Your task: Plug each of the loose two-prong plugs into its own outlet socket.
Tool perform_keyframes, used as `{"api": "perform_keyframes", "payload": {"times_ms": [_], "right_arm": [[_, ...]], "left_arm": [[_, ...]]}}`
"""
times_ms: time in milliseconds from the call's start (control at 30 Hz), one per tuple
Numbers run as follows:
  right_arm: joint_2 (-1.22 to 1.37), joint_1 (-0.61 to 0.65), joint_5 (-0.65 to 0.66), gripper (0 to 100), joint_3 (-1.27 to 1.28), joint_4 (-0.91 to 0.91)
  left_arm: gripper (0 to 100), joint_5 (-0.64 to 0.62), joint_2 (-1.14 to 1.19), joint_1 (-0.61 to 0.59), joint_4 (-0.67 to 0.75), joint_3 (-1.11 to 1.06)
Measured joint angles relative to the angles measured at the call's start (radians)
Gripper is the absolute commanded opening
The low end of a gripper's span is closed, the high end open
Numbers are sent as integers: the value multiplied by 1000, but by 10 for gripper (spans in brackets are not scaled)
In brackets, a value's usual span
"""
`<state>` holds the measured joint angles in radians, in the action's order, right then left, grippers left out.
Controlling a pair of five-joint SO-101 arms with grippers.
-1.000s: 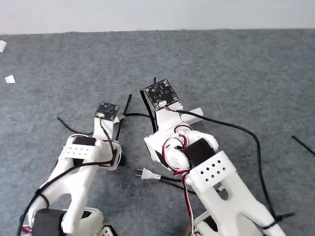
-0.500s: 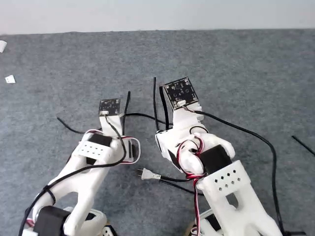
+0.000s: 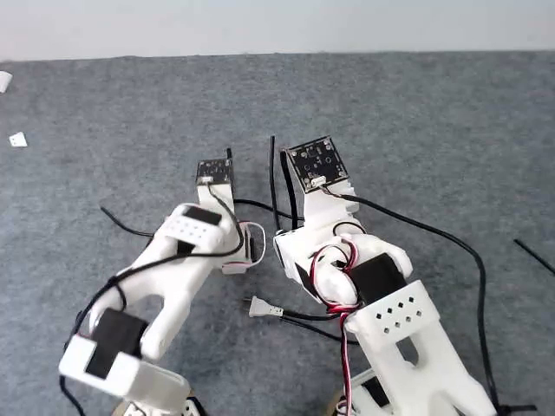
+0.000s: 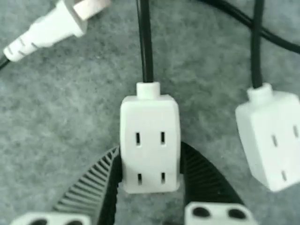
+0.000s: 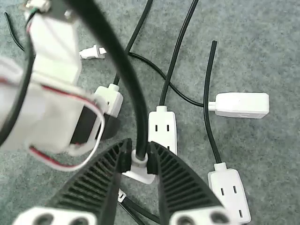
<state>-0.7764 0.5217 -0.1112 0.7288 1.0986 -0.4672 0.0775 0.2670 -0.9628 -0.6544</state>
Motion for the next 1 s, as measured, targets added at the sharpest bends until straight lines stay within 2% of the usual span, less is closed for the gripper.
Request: {"api": "perform_keyframes", "payload": {"times_ms": [133, 433, 567, 733, 1000], "right_arm": [[0, 0, 0, 9, 0, 0], [6, -6, -2, 9, 0, -9], [9, -6, -2, 9, 0, -17], [12, -6, -3, 9, 15, -44], [12, 68, -34, 9, 149, -259]], "left_arm": [[294, -2, 31, -6, -8, 25], [298, -3, -9, -5, -52, 21], [298, 51, -147, -12, -52, -48], [298, 115, -368, -78, 15, -219], [296, 207, -681, -245, 35, -420]]}}
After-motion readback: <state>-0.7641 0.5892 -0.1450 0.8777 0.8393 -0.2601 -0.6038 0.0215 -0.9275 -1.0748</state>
